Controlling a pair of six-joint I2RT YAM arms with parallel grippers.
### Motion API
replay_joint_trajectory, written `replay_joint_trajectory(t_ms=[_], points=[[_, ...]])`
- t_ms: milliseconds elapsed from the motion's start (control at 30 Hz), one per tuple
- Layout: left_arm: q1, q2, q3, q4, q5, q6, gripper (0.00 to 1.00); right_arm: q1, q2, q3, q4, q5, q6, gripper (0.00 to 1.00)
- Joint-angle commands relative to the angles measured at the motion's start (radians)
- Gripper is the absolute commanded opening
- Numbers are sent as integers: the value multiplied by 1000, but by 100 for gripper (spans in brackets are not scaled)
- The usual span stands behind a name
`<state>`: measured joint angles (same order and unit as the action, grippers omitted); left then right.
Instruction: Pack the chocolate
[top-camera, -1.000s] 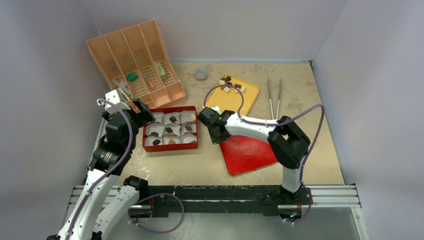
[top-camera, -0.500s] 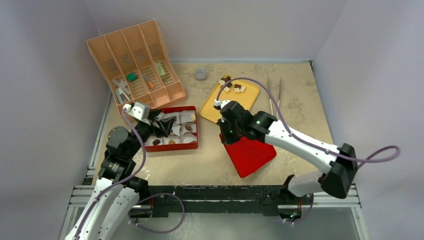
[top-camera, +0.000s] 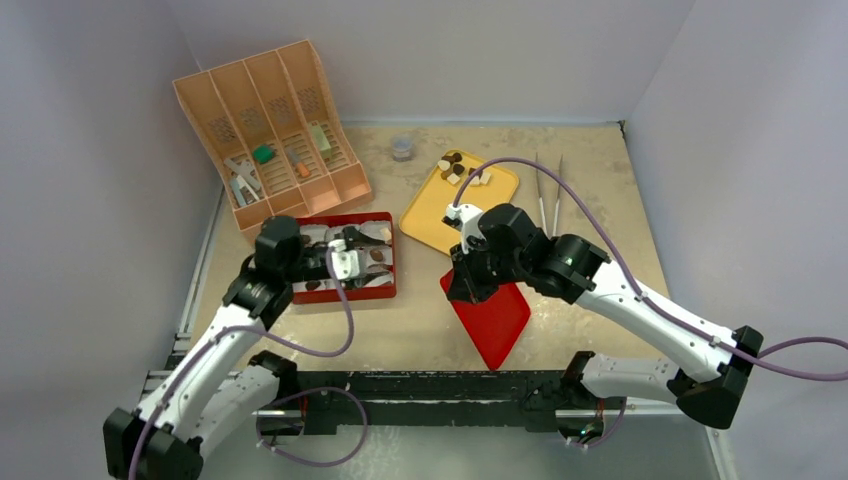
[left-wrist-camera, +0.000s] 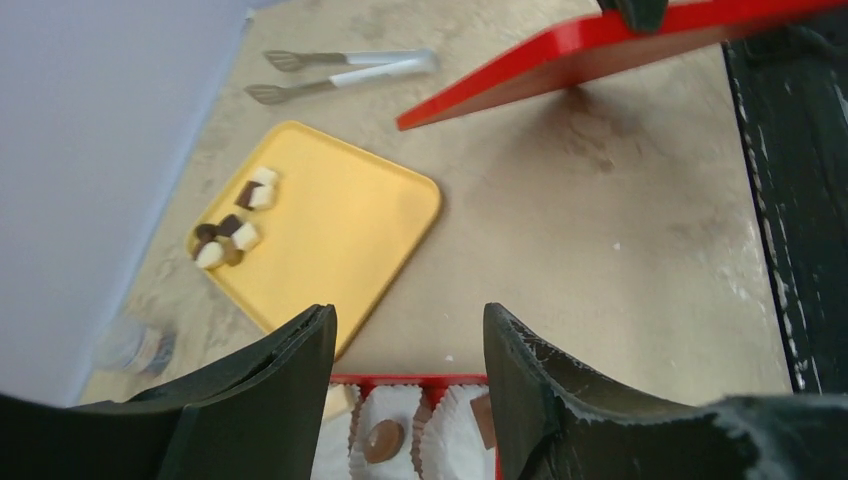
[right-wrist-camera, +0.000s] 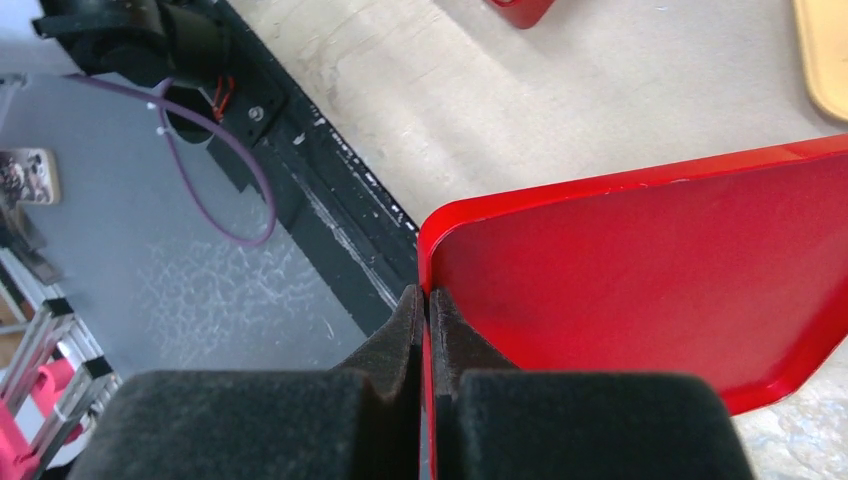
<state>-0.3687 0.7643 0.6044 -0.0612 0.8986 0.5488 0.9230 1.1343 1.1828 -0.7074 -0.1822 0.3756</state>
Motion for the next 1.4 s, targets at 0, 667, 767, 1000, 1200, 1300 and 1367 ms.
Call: replay_joint_trajectory(t_ms=[0, 667, 767, 1000, 1200, 1300, 1367], points=[[-51, 115, 151, -279, 136, 391, 54, 4, -21, 54, 25, -120, -46, 0], [-234, 559, 637, -868, 156, 957, 53, 3, 48, 151, 88, -262, -60, 0], [-251, 604, 693, -997, 156, 1059, 51, 3, 56, 170, 90, -254, -64, 0], [-253, 624, 716, -1060, 171, 1126, 47, 4, 70, 194, 116, -254, -63, 0], [-254, 624, 726, -1038, 189, 1112, 43, 3, 90, 213, 119, -275, -86, 0], [-254, 624, 715, -987, 186, 1092, 46, 4, 101, 223, 125, -303, -97, 0], [-254, 622, 713, -963, 179, 1082, 46, 4, 105, 225, 131, -327, -99, 0]])
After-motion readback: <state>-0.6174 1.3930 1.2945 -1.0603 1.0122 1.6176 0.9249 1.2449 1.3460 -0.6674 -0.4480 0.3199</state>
